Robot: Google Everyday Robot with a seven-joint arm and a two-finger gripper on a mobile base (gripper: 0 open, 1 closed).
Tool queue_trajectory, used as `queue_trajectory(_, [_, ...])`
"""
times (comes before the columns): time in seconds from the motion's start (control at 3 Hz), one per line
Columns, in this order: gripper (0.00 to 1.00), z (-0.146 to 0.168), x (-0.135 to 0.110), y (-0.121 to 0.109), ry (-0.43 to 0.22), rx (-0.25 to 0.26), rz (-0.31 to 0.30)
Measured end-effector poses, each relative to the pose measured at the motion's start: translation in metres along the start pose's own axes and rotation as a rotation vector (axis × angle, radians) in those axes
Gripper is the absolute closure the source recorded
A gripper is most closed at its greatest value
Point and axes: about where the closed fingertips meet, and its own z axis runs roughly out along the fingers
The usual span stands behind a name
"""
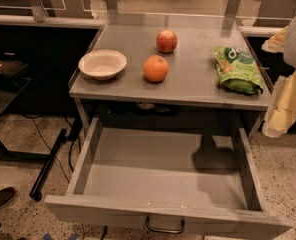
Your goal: Place green rice chip bag into top drawer
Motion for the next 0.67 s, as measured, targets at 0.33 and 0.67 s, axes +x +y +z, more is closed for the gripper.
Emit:
queue_trajectory(0.33, [0.00,0.000,0.000,0.000,0.000,0.000,0.000])
queue_trajectory(0.67, [0.00,0.028,0.002,-0.020,0.019,0.004,0.011])
